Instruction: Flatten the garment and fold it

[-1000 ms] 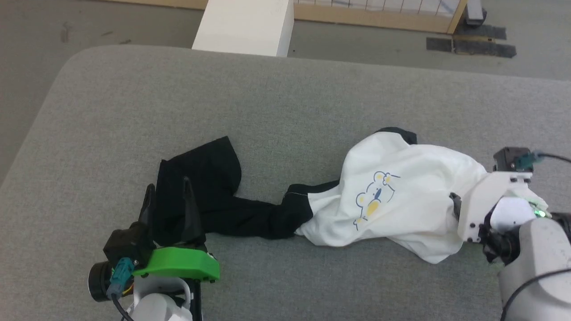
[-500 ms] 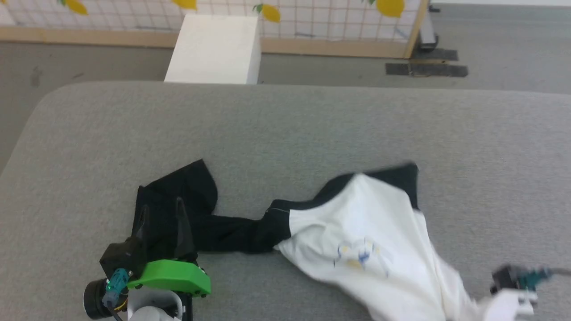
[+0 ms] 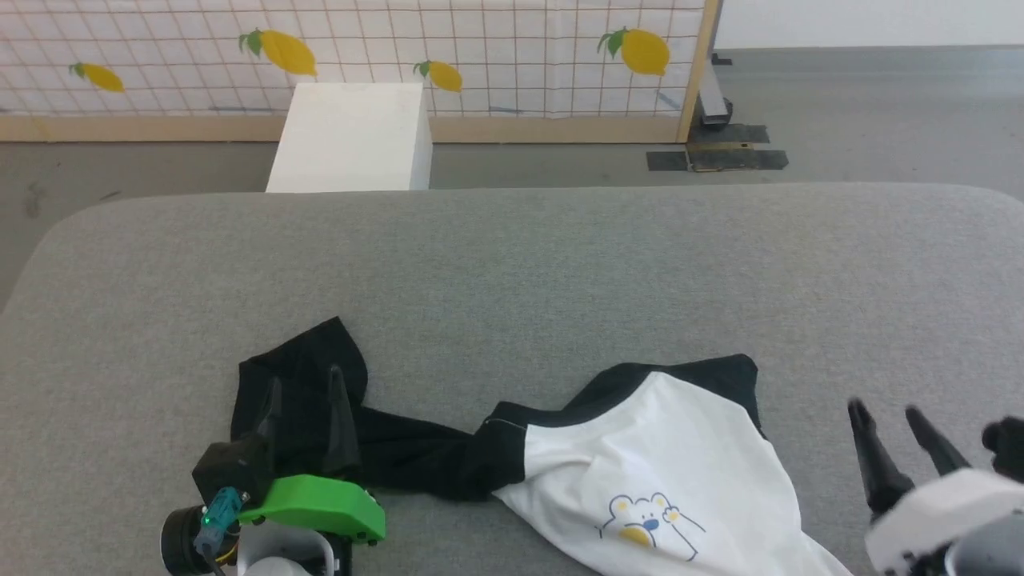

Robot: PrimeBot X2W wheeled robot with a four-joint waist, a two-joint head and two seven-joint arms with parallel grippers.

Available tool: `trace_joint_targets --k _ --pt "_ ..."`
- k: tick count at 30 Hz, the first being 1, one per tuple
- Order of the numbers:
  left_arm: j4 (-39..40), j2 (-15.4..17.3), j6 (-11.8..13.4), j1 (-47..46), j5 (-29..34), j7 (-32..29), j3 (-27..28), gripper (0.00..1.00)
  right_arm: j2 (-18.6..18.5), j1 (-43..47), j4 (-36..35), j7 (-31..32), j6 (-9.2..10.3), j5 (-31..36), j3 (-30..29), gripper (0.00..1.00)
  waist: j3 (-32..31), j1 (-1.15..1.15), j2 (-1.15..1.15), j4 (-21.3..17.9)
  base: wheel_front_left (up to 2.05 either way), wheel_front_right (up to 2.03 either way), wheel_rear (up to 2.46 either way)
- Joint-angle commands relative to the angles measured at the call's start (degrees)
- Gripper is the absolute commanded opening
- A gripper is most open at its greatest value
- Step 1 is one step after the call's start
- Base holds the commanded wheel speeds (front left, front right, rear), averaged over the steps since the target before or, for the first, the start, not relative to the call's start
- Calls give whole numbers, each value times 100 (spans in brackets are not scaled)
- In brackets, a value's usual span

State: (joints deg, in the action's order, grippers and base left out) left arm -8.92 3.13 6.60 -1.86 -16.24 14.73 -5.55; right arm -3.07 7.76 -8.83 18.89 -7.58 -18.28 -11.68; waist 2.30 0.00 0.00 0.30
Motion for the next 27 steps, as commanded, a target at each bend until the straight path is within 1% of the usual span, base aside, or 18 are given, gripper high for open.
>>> trace_joint_targets --k 1,2,4,7,10,13,16,20,21,22,23,25,27 --pt "-17 -22 -25 -40 9 27 -18 100 19 -194 213 -327 9 118 87 100 74 0 0 125 0 0 0" --pt "-18 -22 -25 -53 -3 27 -41 100 19 -356 435 -565 9 241 164 100 95 0 0 165 0 0 0" --pt "-13 -23 -17 -83 -35 27 -85 100 19 -665 896 -822 9 413 306 100 155 0 0 238 0 0 0" --pt "-3 -23 -12 -142 -60 27 -137 100 19 -1169 1586 -983 9 617 432 100 260 0 0 347 0 0 0" --pt "18 -24 7 -205 -88 27 -173 100 19 -1687 2332 -903 9 758 469 100 387 0 0 460 0 0 0" --pt "28 -24 12 -265 -107 27 -215 100 15 -2116 2998 -580 9 846 397 100 508 0 0 563 0 0 0" --pt "26 -24 25 -328 -145 27 -261 100 -2 -2494 3693 26 9 855 311 100 620 0 0 662 0 0 0" --pt "12 -24 51 -351 -173 27 -290 100 -2 -2804 4298 858 9 772 254 99 678 0 0 718 0 0 0" --pt "7 -24 53 -349 -178 27 -292 100 -1 -2843 4398 1054 9 732 241 43 679 0 0 723 0 0 0" --pt "0 -24 55 -345 -183 27 -296 100 1 -2882 4479 1265 9 649 242 11 674 0 0 727 0 0 0" --pt "-8 -24 55 -340 -185 27 -301 100 3 -2905 4500 1375 9 588 248 0 666 0 0 727 0 0 0" --pt "-29 -24 60 -327 -190 27 -305 100 5 -2949 4375 1337 9 471 283 0 627 0 0 703 0 0 0" --pt "-46 -24 69 -310 -192 27 -292 100 -9 -2985 4111 966 9 461 254 0 574 0 0 649 0 0 0"
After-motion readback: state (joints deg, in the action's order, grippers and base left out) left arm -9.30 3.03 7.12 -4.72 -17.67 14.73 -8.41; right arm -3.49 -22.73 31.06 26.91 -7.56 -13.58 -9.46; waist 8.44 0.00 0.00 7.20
